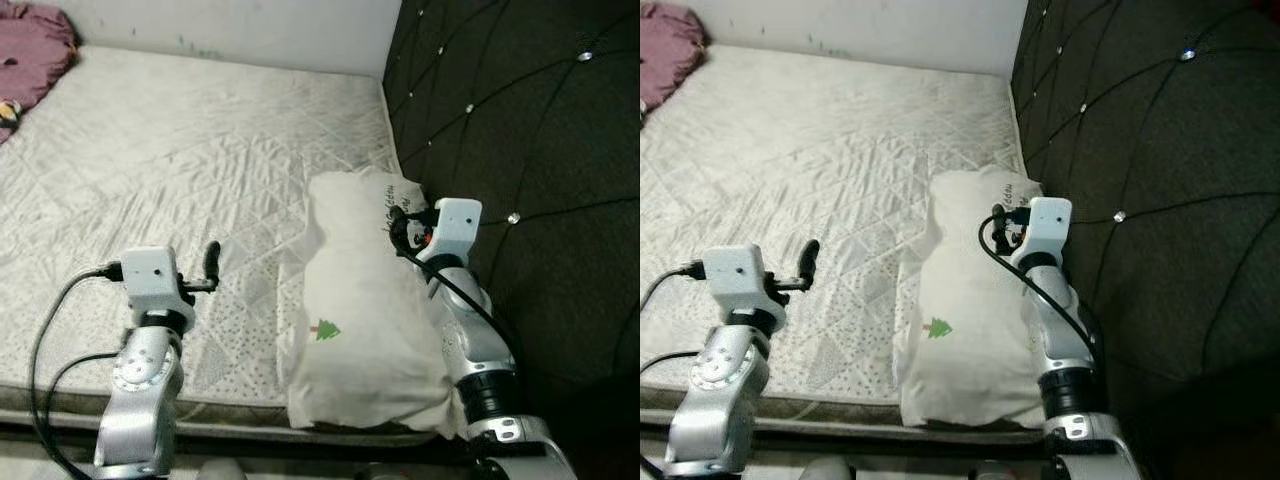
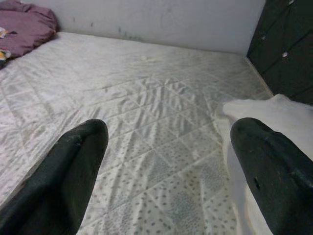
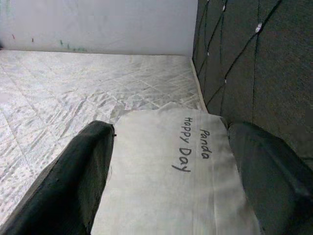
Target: Clean up the room
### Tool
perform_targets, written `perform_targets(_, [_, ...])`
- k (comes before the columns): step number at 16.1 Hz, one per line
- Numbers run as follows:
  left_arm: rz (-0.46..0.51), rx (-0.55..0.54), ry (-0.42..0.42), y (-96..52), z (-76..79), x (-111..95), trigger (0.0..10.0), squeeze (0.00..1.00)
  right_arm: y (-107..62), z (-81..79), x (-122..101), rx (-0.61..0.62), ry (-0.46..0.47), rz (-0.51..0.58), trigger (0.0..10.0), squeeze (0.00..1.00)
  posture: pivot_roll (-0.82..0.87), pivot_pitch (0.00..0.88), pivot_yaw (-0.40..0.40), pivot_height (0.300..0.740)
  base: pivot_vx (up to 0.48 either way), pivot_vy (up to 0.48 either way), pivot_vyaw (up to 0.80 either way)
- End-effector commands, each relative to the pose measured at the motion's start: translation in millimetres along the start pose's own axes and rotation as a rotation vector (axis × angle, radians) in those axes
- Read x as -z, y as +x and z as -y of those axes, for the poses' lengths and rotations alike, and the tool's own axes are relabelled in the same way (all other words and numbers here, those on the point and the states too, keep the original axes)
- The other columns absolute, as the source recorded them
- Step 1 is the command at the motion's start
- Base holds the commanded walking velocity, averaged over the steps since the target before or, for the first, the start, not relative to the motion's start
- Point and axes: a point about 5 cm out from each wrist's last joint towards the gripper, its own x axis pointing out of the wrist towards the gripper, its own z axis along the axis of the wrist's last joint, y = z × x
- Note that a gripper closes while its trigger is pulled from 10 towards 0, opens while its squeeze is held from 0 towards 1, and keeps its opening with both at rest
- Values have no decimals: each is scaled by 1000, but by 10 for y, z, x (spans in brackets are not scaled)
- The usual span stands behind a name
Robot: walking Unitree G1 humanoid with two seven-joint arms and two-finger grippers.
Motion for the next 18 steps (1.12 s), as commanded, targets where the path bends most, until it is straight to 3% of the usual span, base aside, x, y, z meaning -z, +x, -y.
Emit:
perform_targets(1, [3, 13, -2, 2, 15, -2, 10000, 0, -11, 48, 31, 4, 18, -22, 10000, 0, 14, 0, -56, 740, 0, 480, 0])
perform_targets(5, [10, 35, -16, 2, 35, -8, 10000, 0, 31, 46, -22, 20, -49, -3, 10000, 0, 17, 0, -58, 740, 0, 480, 0])
perform_targets(7, [-19, -21, -1, -50, -76, 83, 10000, 0, -9, -46, 4, -42, -103, 21, 10000, 0, 13, 0, -45, 740, 0, 480, 0])
perform_targets(9, [-19, -30, -11, -54, -99, 86, 10000, 0, -27, -49, 23, -29, -119, 22, 10000, 0, 7, 0, -46, 740, 0, 480, 0])
perform_targets(10, [-11, -24, -25, -36, -92, 63, 10000, 0, -27, -75, 44, -92, -145, -7, 10000, 0, 6, 0, -49, 740, 0, 480, 0])
perform_targets(11, [-1, -15, -23, -15, -74, 36, 10000, 0, -36, -98, 27, -129, -32, -4, 10000, 0, 7, 0, -53, 740, 0, 480, 0])
perform_targets(13, [8, -17, -40, 6, -61, 7, 10000, 0, -13, -64, 12, -100, 12, -1, 10000, 0, 7, 0, -51, 740, 0, 480, 0])
perform_targets(15, [11, -13, -46, -2, -51, 5, 10000, 0, 1, -63, 8, -93, 4, -6, 10000, 0, 8, 0, -51, 740, 0, 480, 0])
perform_targets(16, [11, -11, -49, -7, -56, 11, 10000, 0, 3, -76, 32, -84, -86, -2, 10000, 0, 6, 0, -51, 740, 0, 480, 0])
perform_targets(18, [14, -17, -56, 5, -63, 5, 10000, 0, -3, -103, 48, -118, -18, -27, 10000, 0, 5, 0, -51, 740, 0, 480, 0])
